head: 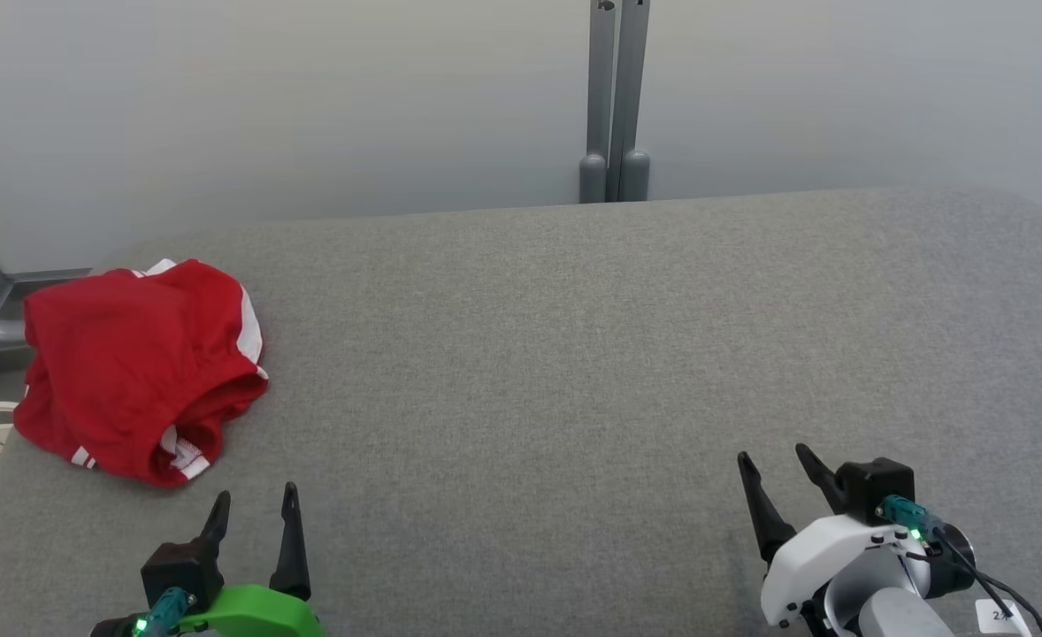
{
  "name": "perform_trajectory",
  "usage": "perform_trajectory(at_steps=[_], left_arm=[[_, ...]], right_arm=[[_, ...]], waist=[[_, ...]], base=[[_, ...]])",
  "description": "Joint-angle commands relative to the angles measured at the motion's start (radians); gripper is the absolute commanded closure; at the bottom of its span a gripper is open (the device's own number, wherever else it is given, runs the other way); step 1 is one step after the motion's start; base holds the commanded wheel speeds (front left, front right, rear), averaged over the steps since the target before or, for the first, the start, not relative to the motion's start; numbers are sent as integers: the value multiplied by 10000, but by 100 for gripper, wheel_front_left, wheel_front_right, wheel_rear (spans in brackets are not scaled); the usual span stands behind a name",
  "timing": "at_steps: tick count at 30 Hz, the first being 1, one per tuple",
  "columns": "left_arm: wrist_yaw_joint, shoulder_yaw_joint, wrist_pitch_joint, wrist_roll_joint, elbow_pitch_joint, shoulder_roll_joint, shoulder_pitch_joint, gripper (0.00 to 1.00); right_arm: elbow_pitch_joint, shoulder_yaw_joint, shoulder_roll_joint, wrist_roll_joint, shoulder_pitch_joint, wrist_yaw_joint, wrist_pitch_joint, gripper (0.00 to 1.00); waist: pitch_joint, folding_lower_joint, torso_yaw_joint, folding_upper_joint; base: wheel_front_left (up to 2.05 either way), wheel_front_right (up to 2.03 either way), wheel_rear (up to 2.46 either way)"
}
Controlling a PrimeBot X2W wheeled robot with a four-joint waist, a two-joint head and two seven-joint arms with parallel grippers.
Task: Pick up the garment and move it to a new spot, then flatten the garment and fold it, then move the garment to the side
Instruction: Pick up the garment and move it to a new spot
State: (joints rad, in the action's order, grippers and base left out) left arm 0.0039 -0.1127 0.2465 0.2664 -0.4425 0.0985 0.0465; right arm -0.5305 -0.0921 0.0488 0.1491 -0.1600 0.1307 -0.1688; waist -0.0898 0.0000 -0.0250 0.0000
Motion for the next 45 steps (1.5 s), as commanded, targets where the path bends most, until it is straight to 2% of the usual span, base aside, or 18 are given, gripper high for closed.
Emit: perform_trajectory(at_steps=[1,7,20,29,37,45], left_arm=[[57,41,17,100,62,52,44,0],[133,114,64,170,201,124,69,0],[314,301,-303,316,640,564,-307,0],[552,379,-561,382,1171,699,-570,0],[561,375,-669,474,1393,825,-753,0],[631,355,-738,562,1574,903,-906,0]], right_arm=[[-15,-30,7,93,-81,1,-77,0],[38,73,21,361,-3,1,-210,0],[-267,-54,14,1110,-35,1,-577,0],[-408,-315,14,1455,-115,1,-783,0],[-556,-448,18,1557,-208,1,-869,0],[-625,-595,18,1693,-255,1,-910,0]], waist=[[17,0,81,0],[71,0,665,0],[9,0,2871,0],[4,0,4032,0],[-40,0,4611,0],[-61,0,4785,0]], base=[[0,0,0],[0,0,0],[0,0,0],[0,0,0],[0,0,0],[0,0,0]])
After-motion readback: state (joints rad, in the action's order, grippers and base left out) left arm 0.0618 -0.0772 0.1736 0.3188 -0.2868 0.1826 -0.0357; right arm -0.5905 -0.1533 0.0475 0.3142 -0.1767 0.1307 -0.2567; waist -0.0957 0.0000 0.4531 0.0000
